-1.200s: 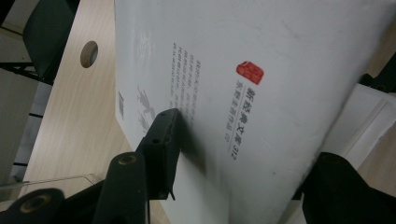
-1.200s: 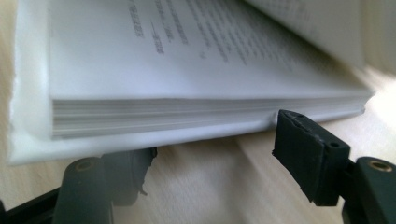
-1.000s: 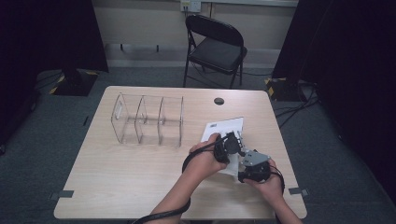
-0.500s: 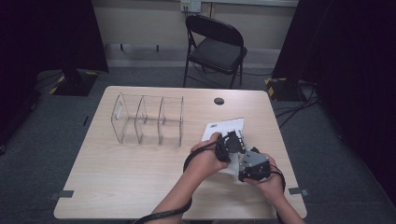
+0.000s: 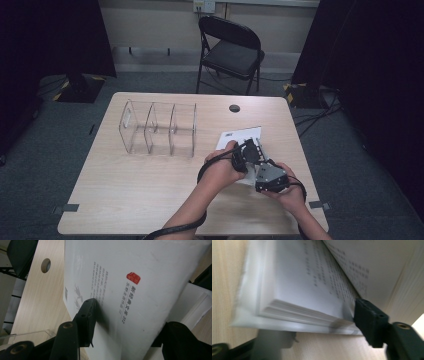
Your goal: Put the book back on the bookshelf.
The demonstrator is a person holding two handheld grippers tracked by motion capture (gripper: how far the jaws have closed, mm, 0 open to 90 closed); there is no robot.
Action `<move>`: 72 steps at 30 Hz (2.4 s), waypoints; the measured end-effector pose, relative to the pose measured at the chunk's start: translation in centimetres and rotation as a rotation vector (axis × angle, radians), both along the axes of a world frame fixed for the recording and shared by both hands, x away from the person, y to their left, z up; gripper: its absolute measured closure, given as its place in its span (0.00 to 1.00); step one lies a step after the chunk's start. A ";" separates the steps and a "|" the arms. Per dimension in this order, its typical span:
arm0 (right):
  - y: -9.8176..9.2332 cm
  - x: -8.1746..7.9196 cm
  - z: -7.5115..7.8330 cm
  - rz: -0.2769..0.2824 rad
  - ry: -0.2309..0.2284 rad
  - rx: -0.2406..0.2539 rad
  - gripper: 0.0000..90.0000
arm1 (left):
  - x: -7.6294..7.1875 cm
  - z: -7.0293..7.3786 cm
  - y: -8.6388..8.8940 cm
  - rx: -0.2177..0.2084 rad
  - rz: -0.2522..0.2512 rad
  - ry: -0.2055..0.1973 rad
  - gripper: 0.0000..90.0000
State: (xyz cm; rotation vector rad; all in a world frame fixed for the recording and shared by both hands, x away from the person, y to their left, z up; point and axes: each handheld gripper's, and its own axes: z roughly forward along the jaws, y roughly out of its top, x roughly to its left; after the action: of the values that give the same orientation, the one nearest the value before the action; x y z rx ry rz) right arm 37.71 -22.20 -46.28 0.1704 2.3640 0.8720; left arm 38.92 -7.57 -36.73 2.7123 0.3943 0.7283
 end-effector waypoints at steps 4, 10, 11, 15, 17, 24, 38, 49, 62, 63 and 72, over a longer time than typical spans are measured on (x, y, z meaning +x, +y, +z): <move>0.1 -0.2 1.0 0.004 -0.019 -0.026 0.57 | 0.1 0.3 0.0 -0.052 0.004 -0.001 0.54; -0.3 0.3 3.0 0.004 0.013 -0.016 0.65 | 0.3 1.1 1.1 -0.178 -0.024 0.030 0.43; -0.2 0.3 3.2 0.002 0.016 -0.027 0.66 | 0.2 1.3 1.2 -0.181 -0.022 0.008 0.37; -0.1 0.6 4.0 0.009 0.037 -0.040 0.67 | -0.2 2.4 2.6 -0.220 -0.036 -0.005 0.33; -0.2 0.7 4.4 0.014 0.051 -0.037 0.69 | -0.4 3.0 3.5 -0.252 -0.017 -0.004 0.29; -0.9 1.2 5.9 0.028 0.119 -0.039 0.71 | -0.7 4.2 7.6 -0.283 0.029 0.006 0.24; -2.0 1.9 8.7 0.043 0.237 -0.054 0.77 | -1.4 2.0 11.9 -0.329 0.076 0.074 0.23; -2.5 2.4 10.0 0.064 0.275 -0.069 0.81 | -1.1 -1.7 12.0 -0.376 0.089 0.148 0.21; -2.8 3.5 10.6 0.084 0.329 -0.061 0.81 | -1.0 -7.0 12.3 -0.417 0.107 0.242 0.20; -2.8 3.6 10.7 0.088 0.340 -0.059 0.82 | -1.1 -7.4 12.3 -0.417 0.100 0.245 0.20; -3.2 3.4 11.2 0.126 0.392 -0.040 0.83 | -1.5 -10.3 12.8 -0.459 0.124 0.256 0.18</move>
State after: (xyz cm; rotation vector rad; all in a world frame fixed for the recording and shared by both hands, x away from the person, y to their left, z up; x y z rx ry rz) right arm 41.09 -25.41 -35.12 0.1922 2.7798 0.9170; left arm 37.46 5.26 -47.01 2.3570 0.6994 0.2704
